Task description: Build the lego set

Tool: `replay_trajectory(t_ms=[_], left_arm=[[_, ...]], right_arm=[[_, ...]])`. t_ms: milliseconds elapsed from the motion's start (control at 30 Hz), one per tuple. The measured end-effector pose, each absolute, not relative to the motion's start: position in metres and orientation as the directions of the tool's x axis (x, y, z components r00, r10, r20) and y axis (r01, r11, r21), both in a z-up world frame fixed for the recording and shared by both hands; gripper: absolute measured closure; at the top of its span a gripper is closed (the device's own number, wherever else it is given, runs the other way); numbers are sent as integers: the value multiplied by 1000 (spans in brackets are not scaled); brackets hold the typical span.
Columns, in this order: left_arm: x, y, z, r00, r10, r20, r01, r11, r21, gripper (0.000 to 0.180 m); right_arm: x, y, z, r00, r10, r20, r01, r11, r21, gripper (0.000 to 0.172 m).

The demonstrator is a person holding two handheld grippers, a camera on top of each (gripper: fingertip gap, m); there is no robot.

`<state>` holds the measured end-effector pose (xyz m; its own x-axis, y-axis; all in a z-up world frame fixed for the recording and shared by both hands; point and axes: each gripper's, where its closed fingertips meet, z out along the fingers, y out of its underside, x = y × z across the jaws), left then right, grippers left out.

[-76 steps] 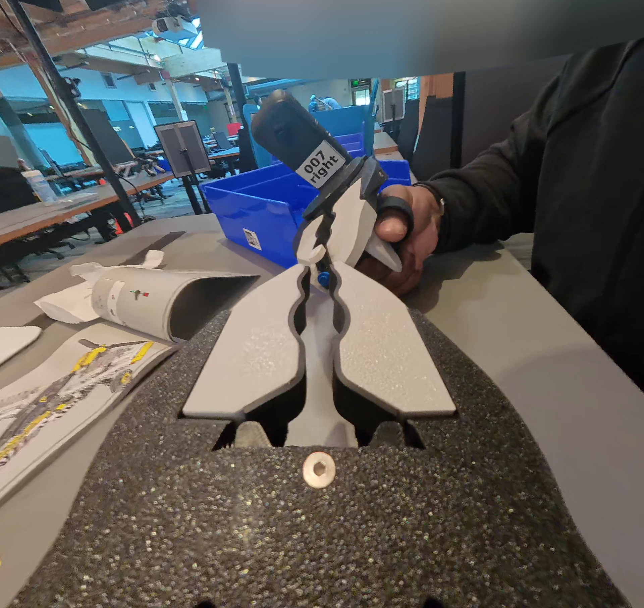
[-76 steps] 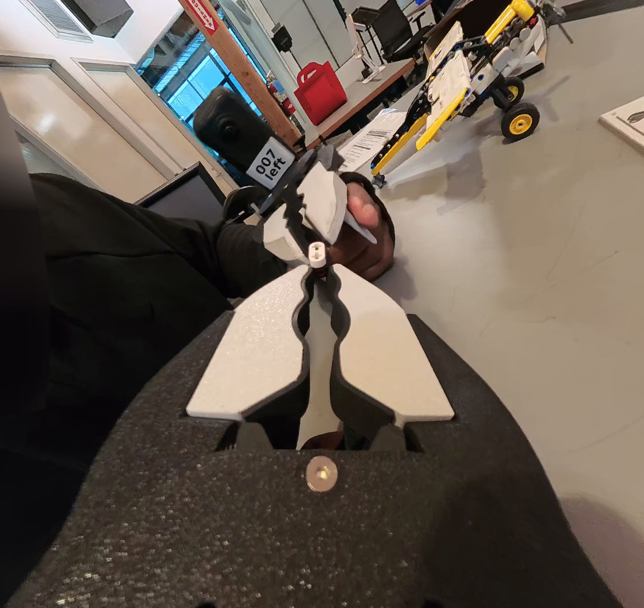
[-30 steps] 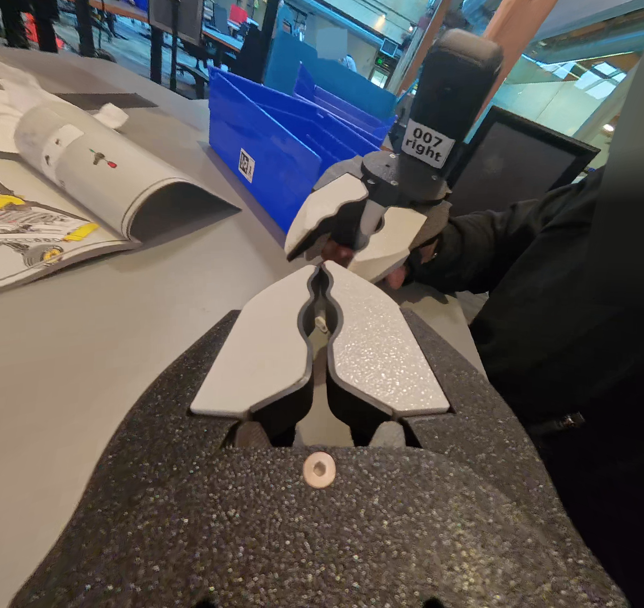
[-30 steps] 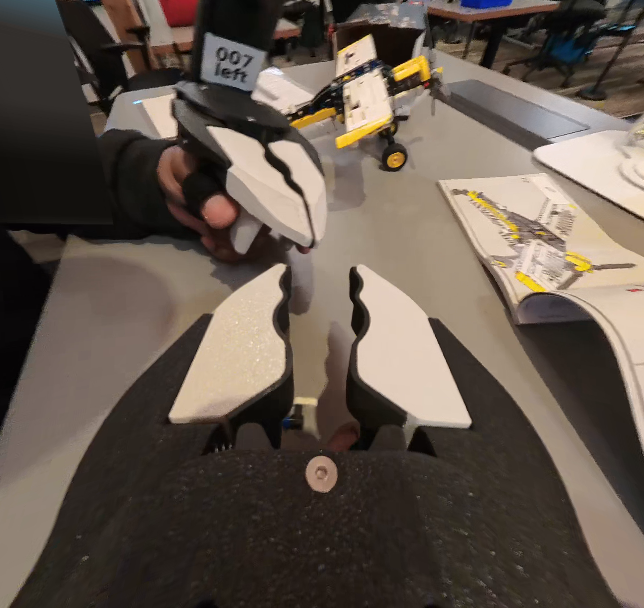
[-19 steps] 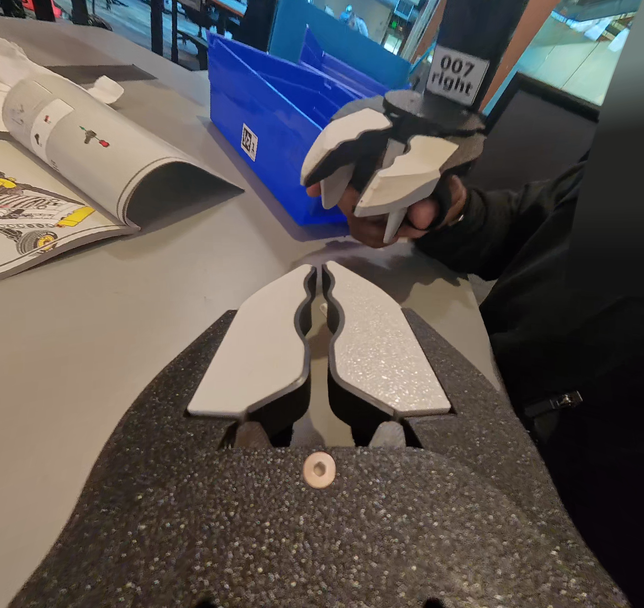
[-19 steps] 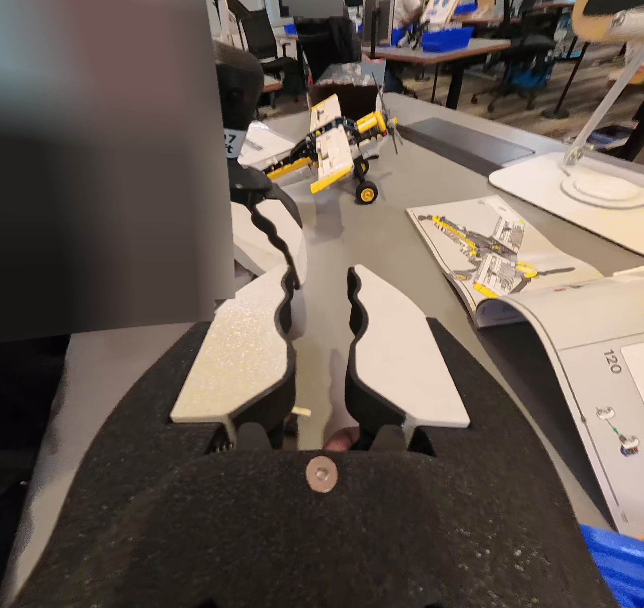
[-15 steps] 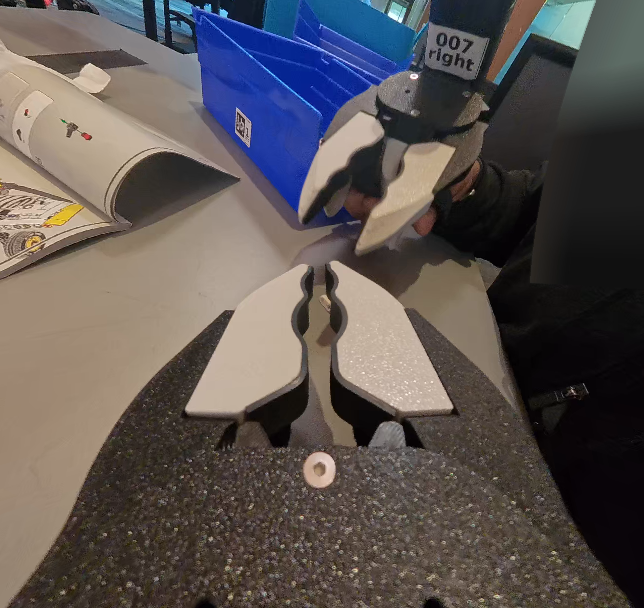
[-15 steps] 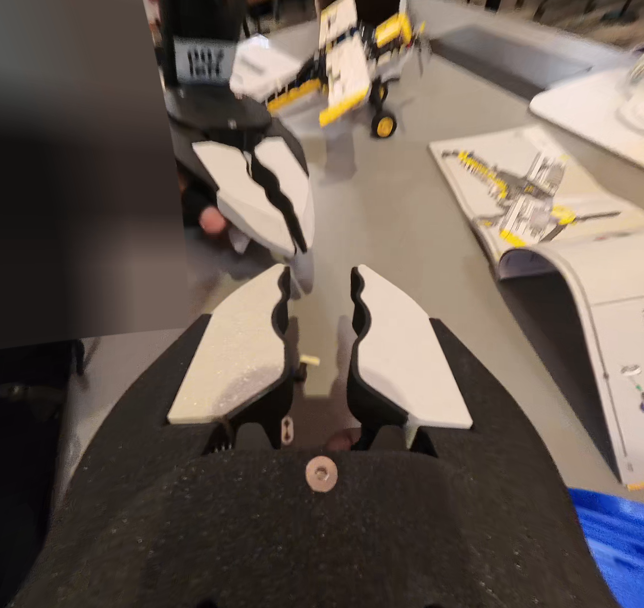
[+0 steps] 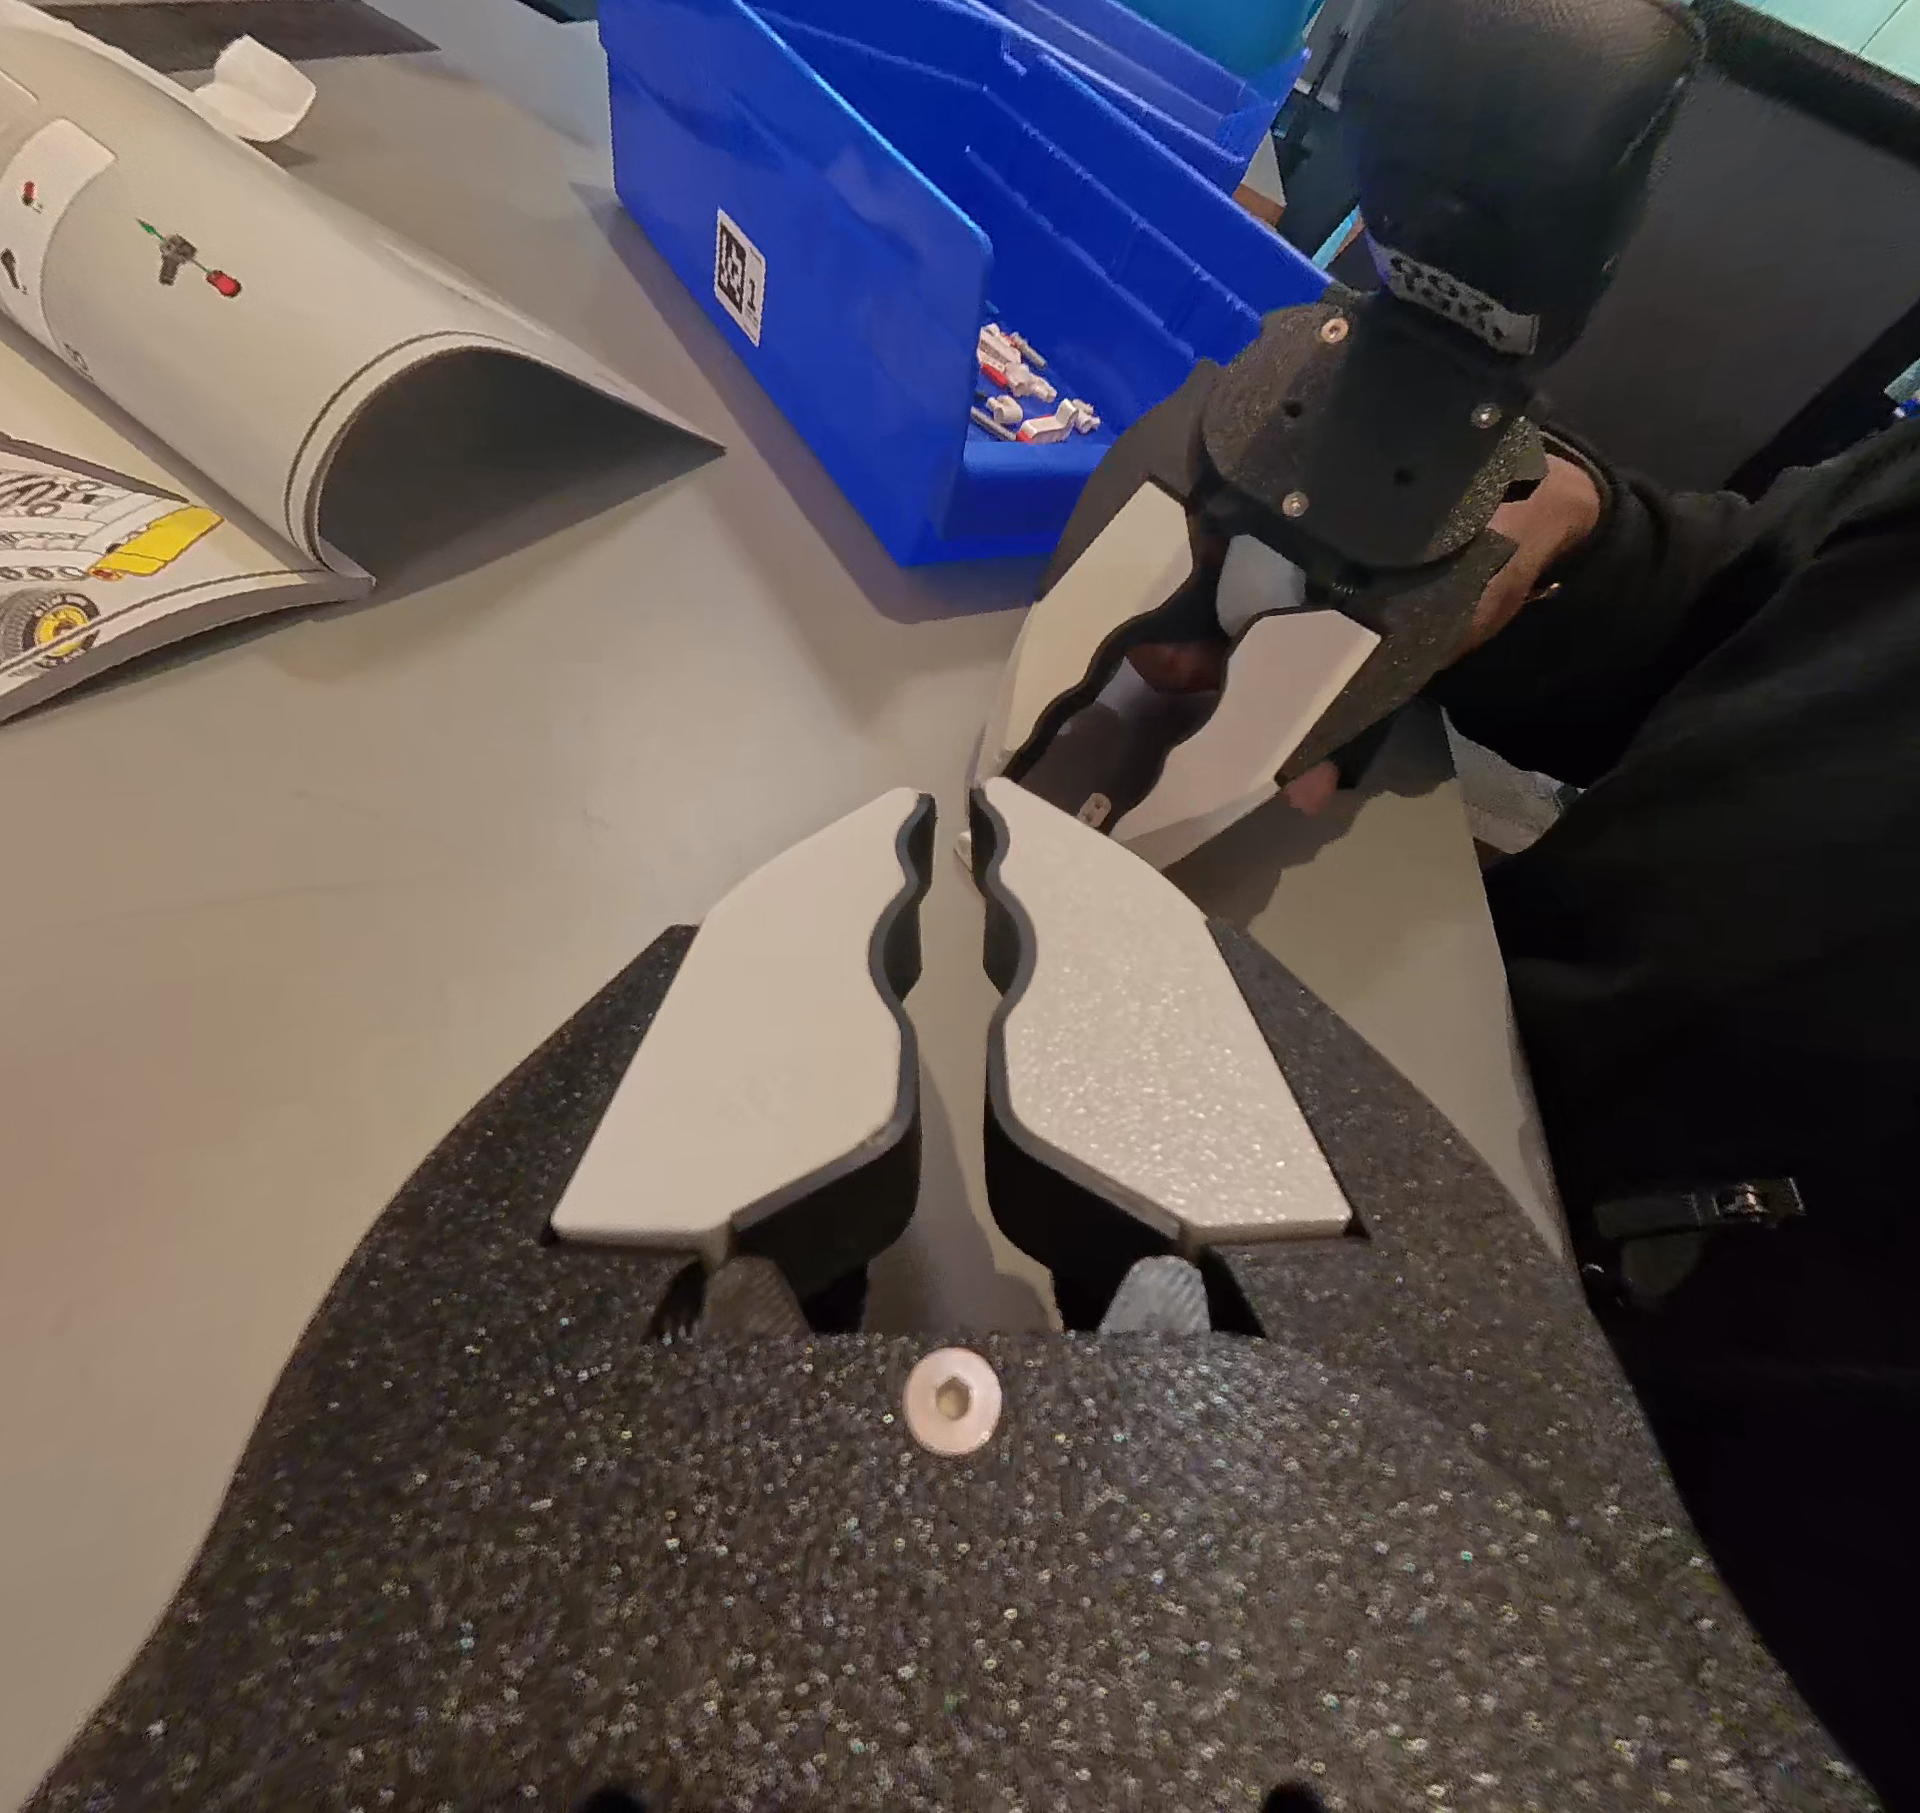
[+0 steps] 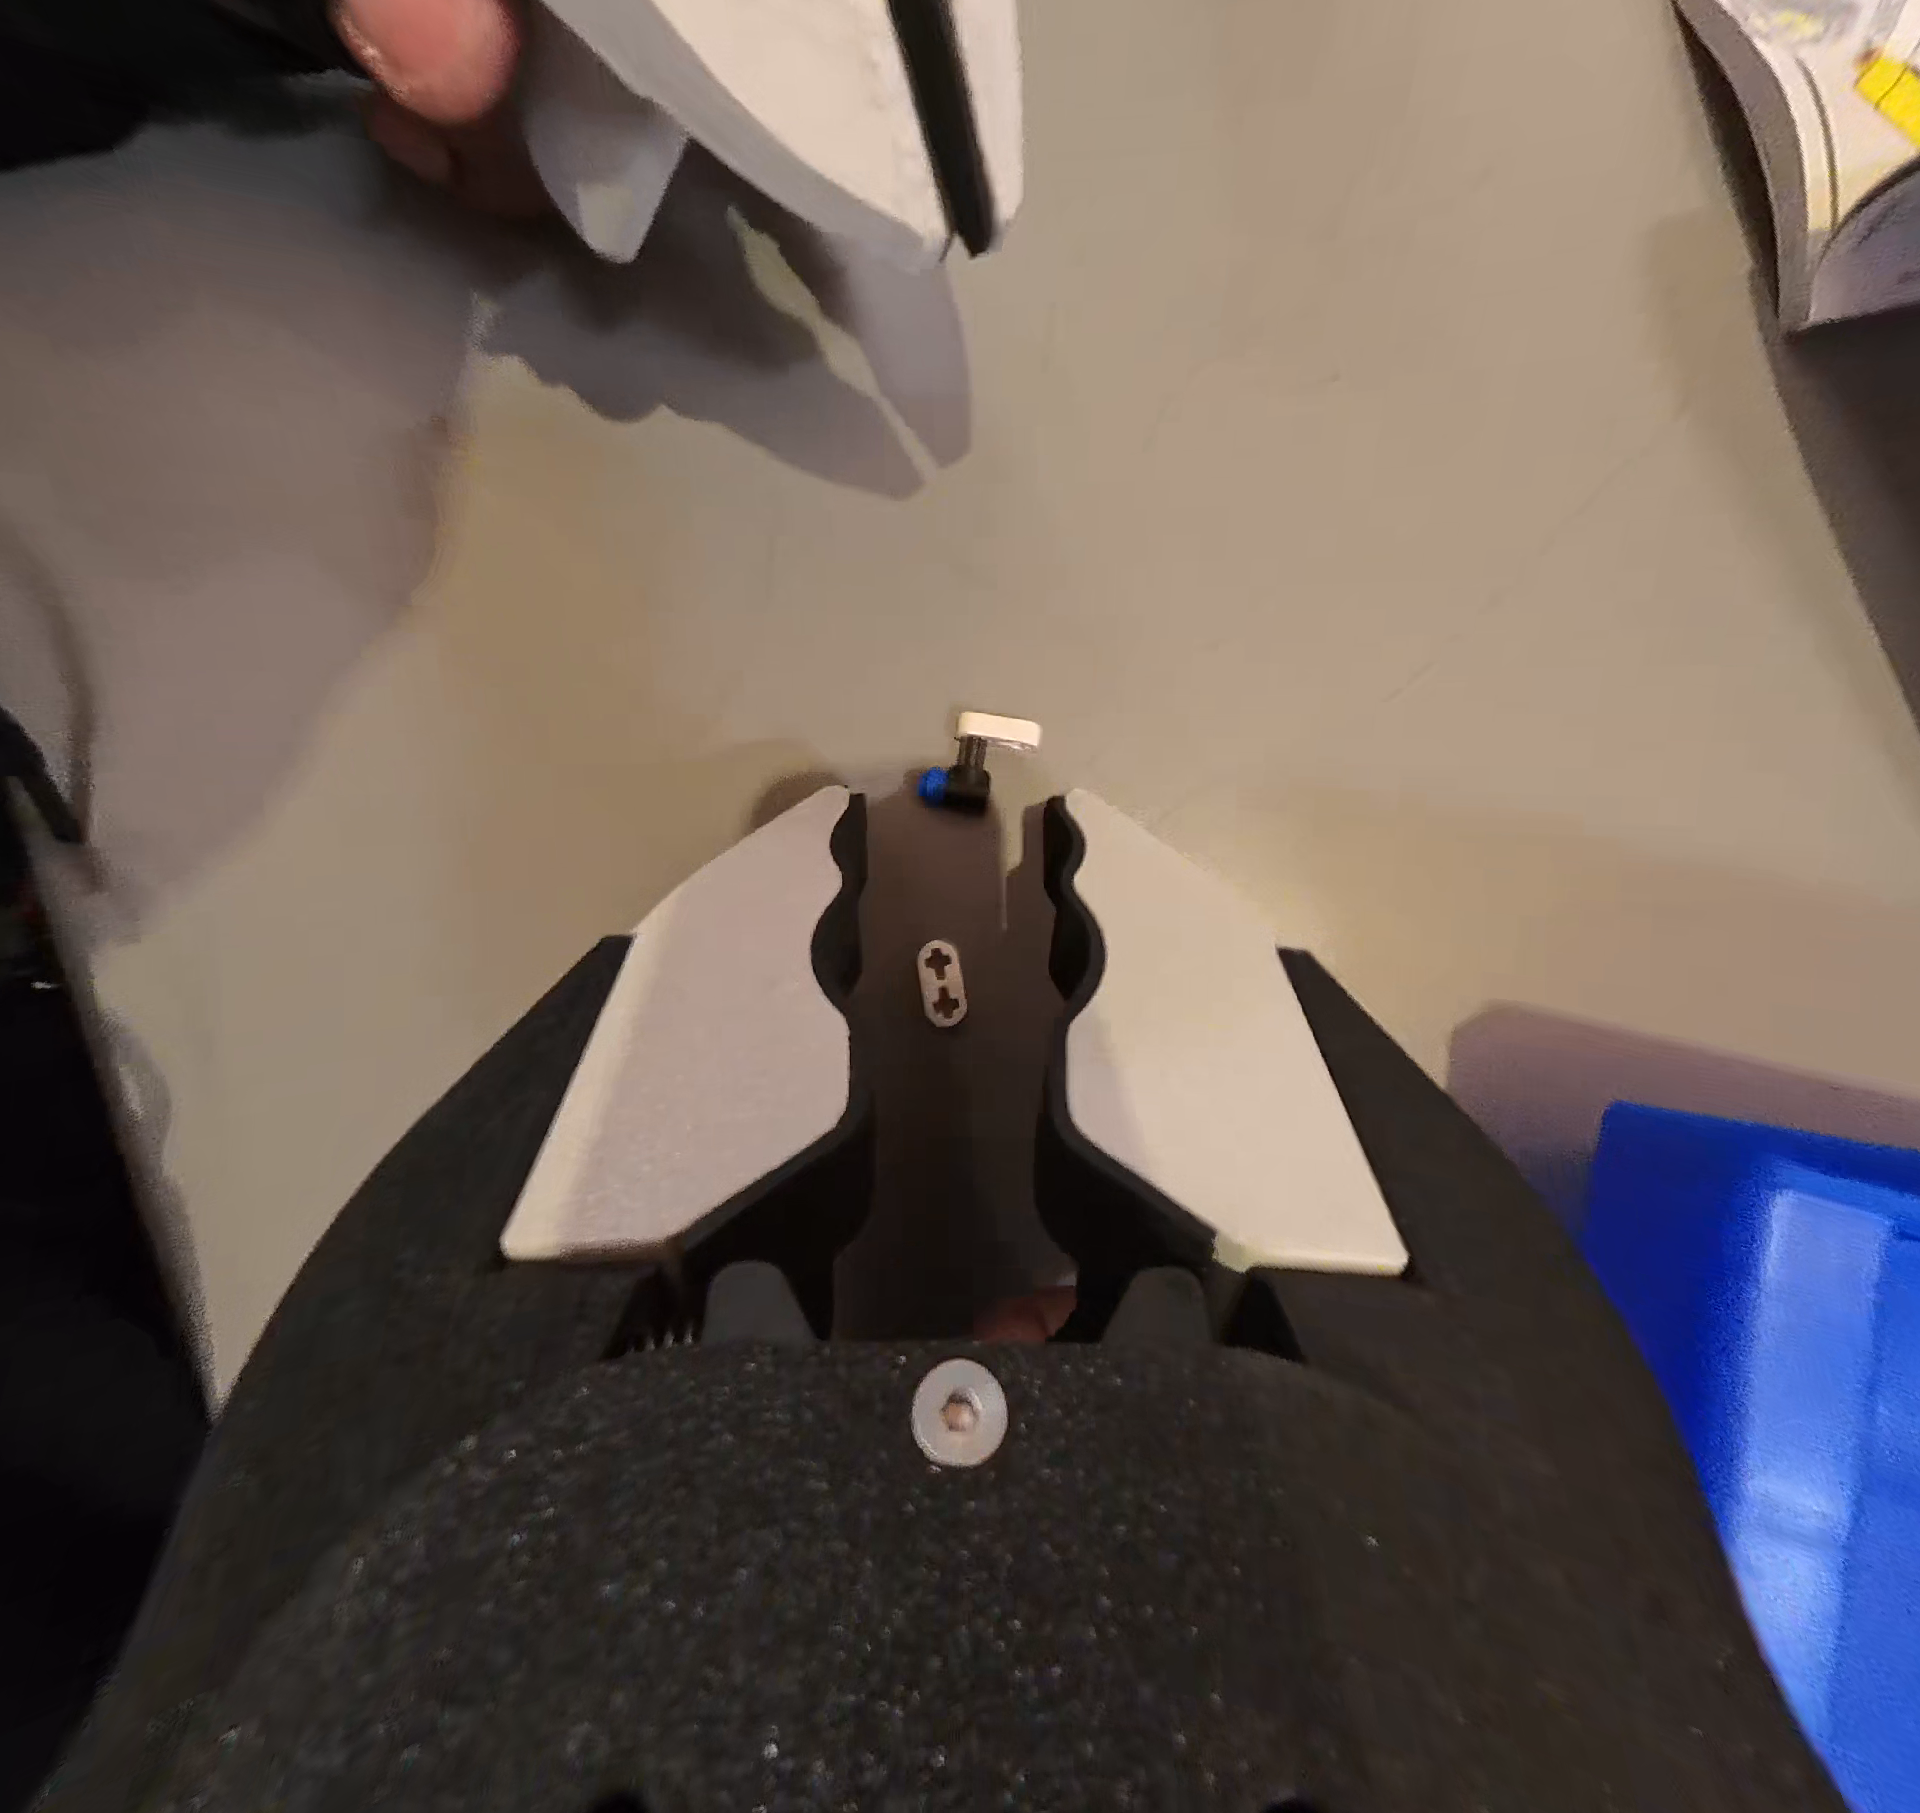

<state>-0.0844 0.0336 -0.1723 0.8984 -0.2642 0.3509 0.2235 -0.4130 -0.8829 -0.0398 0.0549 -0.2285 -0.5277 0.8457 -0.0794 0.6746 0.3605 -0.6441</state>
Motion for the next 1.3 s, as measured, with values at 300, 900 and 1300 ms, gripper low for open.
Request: replay_trajectory(t_ms=[300,900,1300], left_arm=[[-79,33,-180,894,-239,380,237,-468,-852,174],[-105,40,-158,745,-125,655,601,-303,-740,160],[-94,39,-148,646,-210,734,671,-303,-677,170]], right_arm=[[-48,49,-233,-520,853,-28,660,381,-648,159],[-107,36,-160,-275,957,94,312,182,-933,159],[-105,31,-150,-246,939,241,218,296,-930,159]])
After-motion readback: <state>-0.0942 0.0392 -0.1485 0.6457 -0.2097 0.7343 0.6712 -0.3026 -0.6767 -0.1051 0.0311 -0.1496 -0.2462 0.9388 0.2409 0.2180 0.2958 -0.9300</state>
